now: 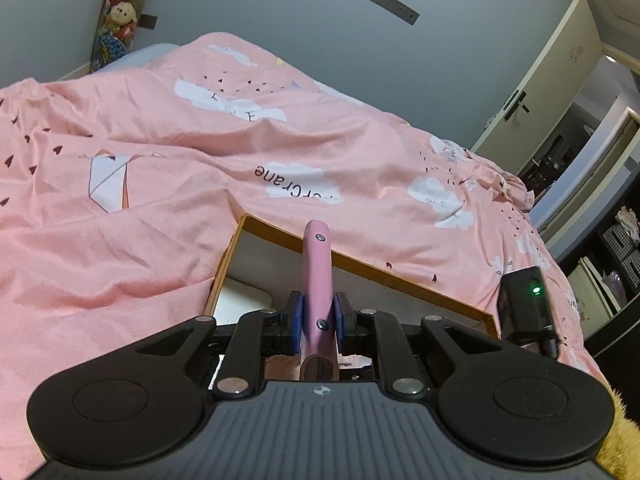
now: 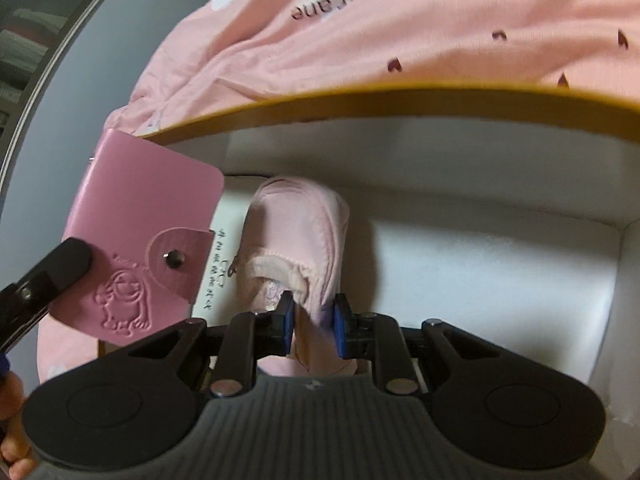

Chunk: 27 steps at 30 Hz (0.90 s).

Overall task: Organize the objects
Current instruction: 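Lower the pink pouch into the box and open the right gripper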

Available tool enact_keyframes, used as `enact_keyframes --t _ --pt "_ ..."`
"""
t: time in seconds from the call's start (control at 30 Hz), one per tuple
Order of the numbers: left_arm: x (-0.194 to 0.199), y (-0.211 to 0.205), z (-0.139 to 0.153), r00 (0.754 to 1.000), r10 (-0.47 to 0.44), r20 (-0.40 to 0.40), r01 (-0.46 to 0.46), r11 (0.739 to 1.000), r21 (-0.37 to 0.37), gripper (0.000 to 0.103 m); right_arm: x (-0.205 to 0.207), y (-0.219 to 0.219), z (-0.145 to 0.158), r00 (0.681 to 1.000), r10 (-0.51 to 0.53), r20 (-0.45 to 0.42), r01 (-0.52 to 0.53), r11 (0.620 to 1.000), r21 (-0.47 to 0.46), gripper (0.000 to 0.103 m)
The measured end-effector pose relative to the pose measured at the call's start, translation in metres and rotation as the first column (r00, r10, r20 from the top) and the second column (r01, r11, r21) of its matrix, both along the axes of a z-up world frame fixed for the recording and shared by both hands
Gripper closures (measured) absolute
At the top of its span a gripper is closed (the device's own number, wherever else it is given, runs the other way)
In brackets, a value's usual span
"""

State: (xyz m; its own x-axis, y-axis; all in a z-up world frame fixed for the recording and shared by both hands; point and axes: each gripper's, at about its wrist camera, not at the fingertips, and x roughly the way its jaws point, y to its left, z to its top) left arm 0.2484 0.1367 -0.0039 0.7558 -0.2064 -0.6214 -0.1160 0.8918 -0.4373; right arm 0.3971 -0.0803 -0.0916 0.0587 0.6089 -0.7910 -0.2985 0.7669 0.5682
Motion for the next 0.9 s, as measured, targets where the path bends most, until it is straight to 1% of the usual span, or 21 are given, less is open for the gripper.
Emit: enact_keyframes --t 0.07,0.13,0.17,0.2,0.23,0.27,0.33,0.47,0.57,0.63,0.73,0.83,0.9 --pt "0.002 0.000 -0.002 1.000 0.000 -0.006 0.000 1.000 -0.009 0.085 0.002 0.001 -0.006 1.000 -0.015 -0.011 0.014 1.000 -0.012 0.082" --pt "0.004 -0.001 -0.004 1.000 -0.002 -0.010 0.002 1.000 -0.017 0.085 0.001 0.002 -0.010 1.000 -0.016 0.004 0.016 0.999 -0.028 0.078" --pt "0.005 -0.001 -0.005 1.000 -0.002 -0.014 0.002 1.000 -0.023 0.085 0.000 0.003 -0.010 1.000 -0.013 0.018 0.014 0.999 -0.034 0.075" --pt "0.006 -0.001 -0.006 1.000 -0.002 -0.018 0.002 1.000 -0.028 0.085 -0.002 0.005 -0.008 0.999 -0.004 0.040 0.006 0.999 -0.042 0.069" --pt "0.007 -0.001 -0.007 1.000 -0.004 -0.021 0.003 0.999 -0.033 0.085 -0.003 0.007 -0.006 0.998 0.007 0.064 -0.003 0.999 -0.053 0.066" --pt "0.007 -0.002 -0.007 1.000 -0.007 -0.023 0.006 0.999 -0.036 0.085 -0.006 0.008 -0.002 0.995 0.020 0.096 -0.014 0.998 -0.066 0.066" --pt "0.008 -0.005 -0.007 1.000 -0.015 -0.024 0.014 0.999 -0.042 0.085 -0.009 0.009 0.006 0.989 0.033 0.141 -0.020 0.996 -0.089 0.060" --pt "0.009 -0.012 -0.007 0.999 -0.040 -0.023 0.038 0.997 -0.069 0.085 -0.019 -0.007 0.033 0.971 0.047 0.234 -0.020 0.993 -0.118 0.060" --pt "0.014 -0.024 -0.013 0.997 -0.074 -0.036 0.069 0.991 -0.118 0.085 -0.028 -0.022 0.051 0.952 0.071 0.298 -0.018 0.984 -0.178 0.060" --pt "0.018 -0.033 -0.019 0.995 -0.088 -0.048 0.081 0.988 -0.131 0.085 -0.036 -0.031 0.058 0.937 0.085 0.340 -0.010 0.976 -0.218 0.060" --pt "0.023 -0.042 -0.029 0.993 -0.094 -0.065 0.084 0.987 -0.138 0.085 -0.040 -0.038 0.058 0.928 0.094 0.360 -0.006 0.971 -0.240 0.060" --pt "0.024 -0.038 -0.039 0.994 -0.077 -0.078 0.064 0.985 -0.160 0.085 -0.044 -0.042 0.053 0.935 0.090 0.344 -0.018 0.978 -0.207 0.060" --pt "0.023 -0.033 -0.045 0.994 -0.055 -0.094 0.039 0.986 -0.159 0.085 -0.044 -0.040 0.048 0.939 0.087 0.333 -0.022 0.981 -0.195 0.060"
